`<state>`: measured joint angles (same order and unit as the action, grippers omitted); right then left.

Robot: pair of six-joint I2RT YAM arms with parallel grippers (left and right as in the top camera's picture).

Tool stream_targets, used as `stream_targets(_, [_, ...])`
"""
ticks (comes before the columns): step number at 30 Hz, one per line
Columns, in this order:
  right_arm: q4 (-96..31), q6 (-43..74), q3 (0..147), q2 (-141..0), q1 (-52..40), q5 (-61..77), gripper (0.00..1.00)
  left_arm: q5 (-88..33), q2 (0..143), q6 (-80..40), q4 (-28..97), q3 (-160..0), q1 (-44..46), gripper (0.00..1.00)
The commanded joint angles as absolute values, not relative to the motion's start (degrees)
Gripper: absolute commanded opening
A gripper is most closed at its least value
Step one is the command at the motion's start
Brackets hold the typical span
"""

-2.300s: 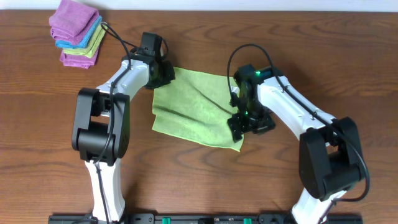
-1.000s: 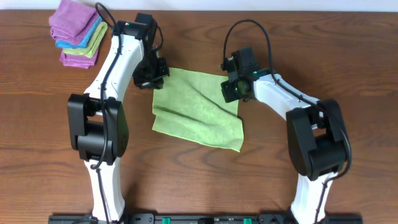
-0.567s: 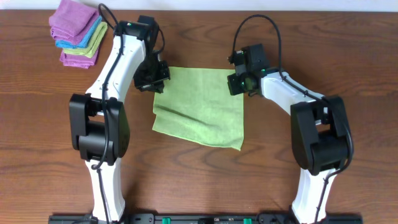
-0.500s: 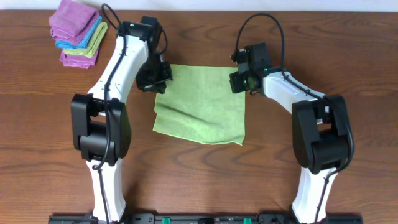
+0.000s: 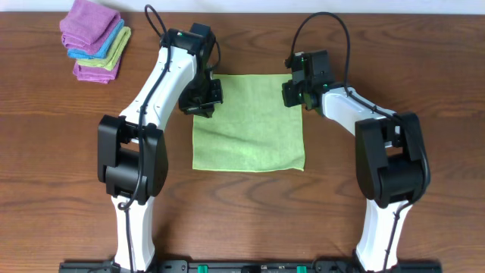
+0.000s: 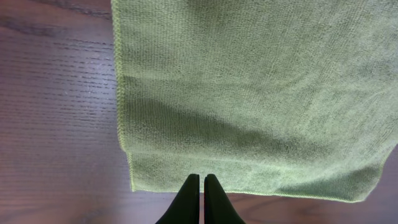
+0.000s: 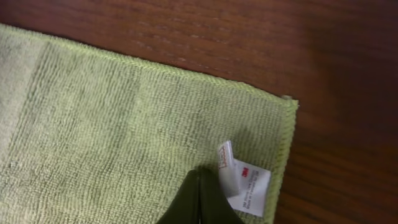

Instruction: Fold the cloth

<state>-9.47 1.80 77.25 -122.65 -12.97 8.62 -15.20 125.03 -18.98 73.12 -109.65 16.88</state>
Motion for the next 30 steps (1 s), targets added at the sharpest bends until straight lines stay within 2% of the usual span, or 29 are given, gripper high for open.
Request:
stream_targets(1, [-10.31,5.37,80.44,-122.34,-12.32,9.26,0.06,-13.52,123.57,-17.91,73.34,-110.34,16.45,0.06])
stream_targets(5, [-14.33,5.78,84.51,-117.73,-12.29,10.98,0.05,-13.17,123.57,-18.24,72.88,-110.37,15.77,0.06])
stream_targets(11, [-30.65,6.07,87.79,-105.19,-12.29,11.00,0.02,-14.24,121.40,-18.15,72.90,-110.37,13.76,0.06])
stream_targets(17, [-49.74,8.49,87.68,-94.08,-11.20,16.99,0.02,-18.39,111.77,-14.04,76.49,-110.30,8.71,0.06])
stream_targets(21, [-59.13,3.90,86.67,-87.72,-8.99,19.79,0.02,-20.14,102.91,-11.18,78.61,-106.83,6.07,0.06])
stream_targets(26, [-60.05,2.96,76.40,-77.78,-6.42,19.31,0.01,-18.02,87.46,-9.82,72.97,-92.18,6.13,0.06])
stream_targets(30, [-53.49,6.07,61.43,-72.62,-5.06,23.68,0.02,-22.31,76.55,-12.29,58.52,-68.86,2.52,0.06])
